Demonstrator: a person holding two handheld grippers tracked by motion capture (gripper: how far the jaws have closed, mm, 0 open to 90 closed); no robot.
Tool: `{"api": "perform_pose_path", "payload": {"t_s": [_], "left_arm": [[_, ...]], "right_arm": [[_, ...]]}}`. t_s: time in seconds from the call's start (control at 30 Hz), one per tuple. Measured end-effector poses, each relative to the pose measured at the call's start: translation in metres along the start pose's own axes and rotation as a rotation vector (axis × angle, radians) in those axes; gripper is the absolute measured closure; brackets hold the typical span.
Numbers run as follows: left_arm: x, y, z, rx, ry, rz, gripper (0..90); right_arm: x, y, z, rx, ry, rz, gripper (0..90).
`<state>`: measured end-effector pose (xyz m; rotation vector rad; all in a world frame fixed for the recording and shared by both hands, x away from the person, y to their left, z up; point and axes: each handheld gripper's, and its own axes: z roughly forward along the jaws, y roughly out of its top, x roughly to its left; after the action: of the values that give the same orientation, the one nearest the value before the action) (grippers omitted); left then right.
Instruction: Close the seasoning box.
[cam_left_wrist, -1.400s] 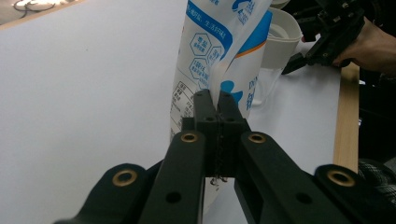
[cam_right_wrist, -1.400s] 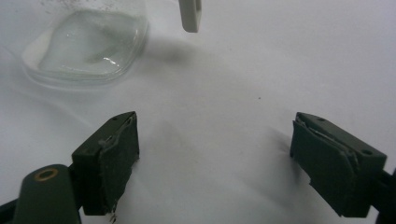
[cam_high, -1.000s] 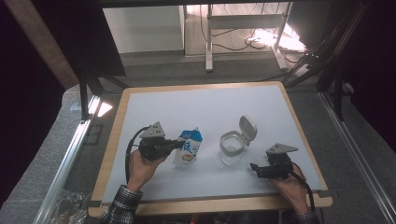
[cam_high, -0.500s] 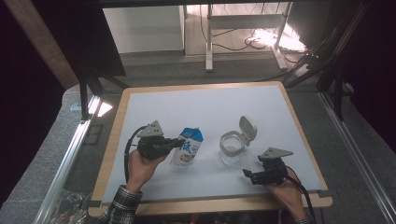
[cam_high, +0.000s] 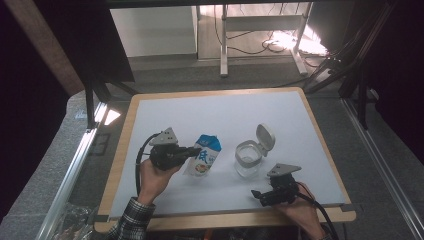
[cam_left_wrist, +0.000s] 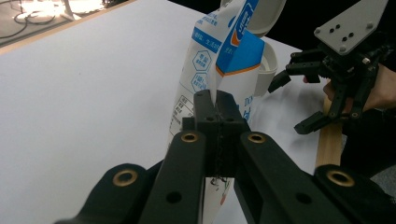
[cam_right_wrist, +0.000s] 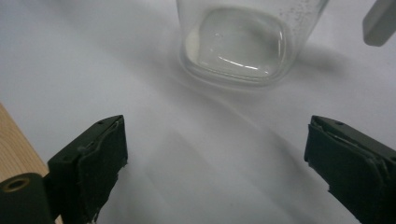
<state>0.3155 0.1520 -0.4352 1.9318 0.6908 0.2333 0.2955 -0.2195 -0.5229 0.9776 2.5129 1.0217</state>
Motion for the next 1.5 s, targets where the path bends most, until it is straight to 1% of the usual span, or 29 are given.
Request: {"api": "perform_pose_path", "payload": {"t_s": [0.1, 0.13, 0.23, 0.37, 0.5, 0.63, 0.73, 0.77, 0.87, 0.97, 1.03, 1.23, 1.33, 1.4, 1.47, 1.5], "left_arm": [[-0.001, 0.003, 0.000, -0.006, -0.004, 0.000, 90.0], [-0.002, 0.003, 0.000, -0.006, -0.004, 0.002, 90.0], [-0.003, 0.007, 0.000, -0.007, -0.004, 0.007, 90.0], [-0.007, 0.013, 0.001, -0.011, -0.007, 0.015, 90.0], [-0.010, 0.018, 0.001, -0.014, -0.010, 0.021, 90.0], [-0.013, 0.023, 0.000, -0.017, -0.011, 0.028, 90.0], [-0.015, 0.026, 0.000, -0.020, -0.011, 0.029, 90.0], [-0.016, 0.026, 0.001, -0.021, -0.014, 0.029, 90.0], [-0.017, 0.028, 0.001, -0.020, -0.014, 0.032, 90.0], [-0.018, 0.028, 0.001, -0.020, -0.017, 0.034, 90.0], [-0.018, 0.029, 0.001, -0.019, -0.018, 0.035, 90.0], [-0.020, 0.030, 0.001, -0.020, -0.018, 0.038, 90.0], [-0.020, 0.031, 0.000, -0.022, -0.019, 0.036, 90.0], [-0.020, 0.032, 0.000, -0.023, -0.018, 0.036, 90.0], [-0.021, 0.032, 0.000, -0.022, -0.016, 0.038, 90.0], [-0.021, 0.032, 0.000, -0.021, -0.016, 0.038, 90.0]], "right_arm": [[0.002, 0.001, -0.001, -0.042, 0.034, 0.016, 12.5], [0.003, 0.001, -0.002, -0.056, 0.046, 0.013, 14.5], [0.005, 0.002, -0.003, -0.075, 0.048, -0.002, 17.5], [0.010, 0.004, -0.002, -0.088, 0.059, -0.009, 21.7], [0.018, 0.006, 0.000, -0.092, 0.064, -0.046, 24.6], [0.025, 0.009, 0.004, -0.105, 0.080, -0.065, 27.2], [0.030, 0.012, 0.007, -0.106, 0.103, -0.071, 28.5], [0.032, 0.014, 0.009, -0.105, 0.111, -0.080, 29.0], [0.037, 0.018, 0.014, -0.102, 0.125, -0.087, 30.1], [0.040, 0.022, 0.018, -0.102, 0.150, -0.079, 31.4], [0.042, 0.024, 0.020, -0.105, 0.159, -0.076, 31.9], [0.050, 0.031, 0.030, -0.088, 0.154, -0.095, 32.2], [0.055, 0.033, 0.036, -0.080, 0.161, -0.090, 32.2], [0.058, 0.034, 0.038, -0.079, 0.166, -0.092, 32.2], [0.060, 0.036, 0.041, -0.078, 0.167, -0.108, 32.3], [0.062, 0.037, 0.042, -0.078, 0.169, -0.106, 32.3]]}}
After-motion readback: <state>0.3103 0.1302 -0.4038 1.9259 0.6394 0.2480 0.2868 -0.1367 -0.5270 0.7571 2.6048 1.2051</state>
